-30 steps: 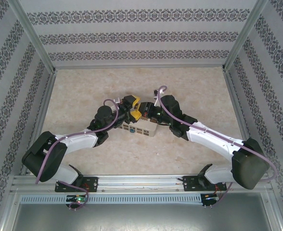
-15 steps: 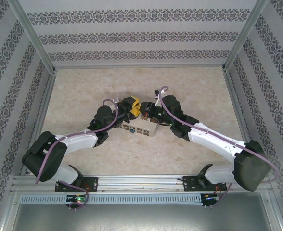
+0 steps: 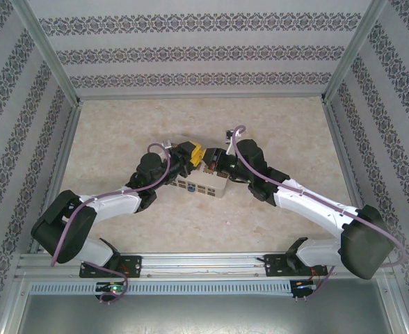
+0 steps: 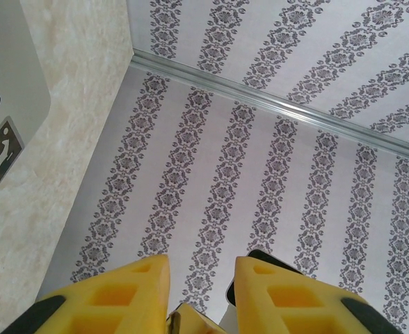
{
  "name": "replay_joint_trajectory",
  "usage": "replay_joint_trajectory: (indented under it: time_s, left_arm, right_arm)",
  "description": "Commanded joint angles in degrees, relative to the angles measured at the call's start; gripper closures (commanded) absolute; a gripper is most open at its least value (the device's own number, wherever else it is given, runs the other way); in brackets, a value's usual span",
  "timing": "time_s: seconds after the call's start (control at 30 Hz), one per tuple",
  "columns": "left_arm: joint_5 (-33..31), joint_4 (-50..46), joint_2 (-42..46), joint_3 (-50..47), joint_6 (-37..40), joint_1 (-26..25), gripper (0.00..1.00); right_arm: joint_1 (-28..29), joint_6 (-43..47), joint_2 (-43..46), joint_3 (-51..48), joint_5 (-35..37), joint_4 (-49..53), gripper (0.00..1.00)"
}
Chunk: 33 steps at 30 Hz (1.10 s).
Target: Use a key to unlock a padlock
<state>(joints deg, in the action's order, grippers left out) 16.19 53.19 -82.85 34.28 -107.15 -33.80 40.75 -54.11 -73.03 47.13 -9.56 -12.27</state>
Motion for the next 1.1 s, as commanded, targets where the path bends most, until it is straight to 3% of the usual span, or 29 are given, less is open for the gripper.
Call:
replay_joint_trajectory:
  time_s: [0.0, 0.37, 0.63, 1.07]
  left_arm:
    - [-0.51, -0.09, 1.41, -0.28, 1.07, -0.83, 0.72]
    - [-0.04, 0.25, 0.93, -0.43, 1.16, -0.92, 0.79]
    - [-1.5, 1.72, 2.36, -1.33, -1.83, -0.92, 0.59]
    - [-2.21, 3.57, 3.0, -0.7, -5.77, -1.44, 0.5]
  right_arm:
    - [0.18, 0.06, 0.79, -0.64, 1.3, -0.74, 1.0]
    - [-0.3, -0.71, 0.96, -0.53, 1.48, -1.33, 1.0]
    - [-1.37, -1.0, 1.27, 1.5, -0.09, -1.4, 1.0]
    - [-0.61, -1.51, -1.65, 5.85, -2.12, -2.4, 1.0]
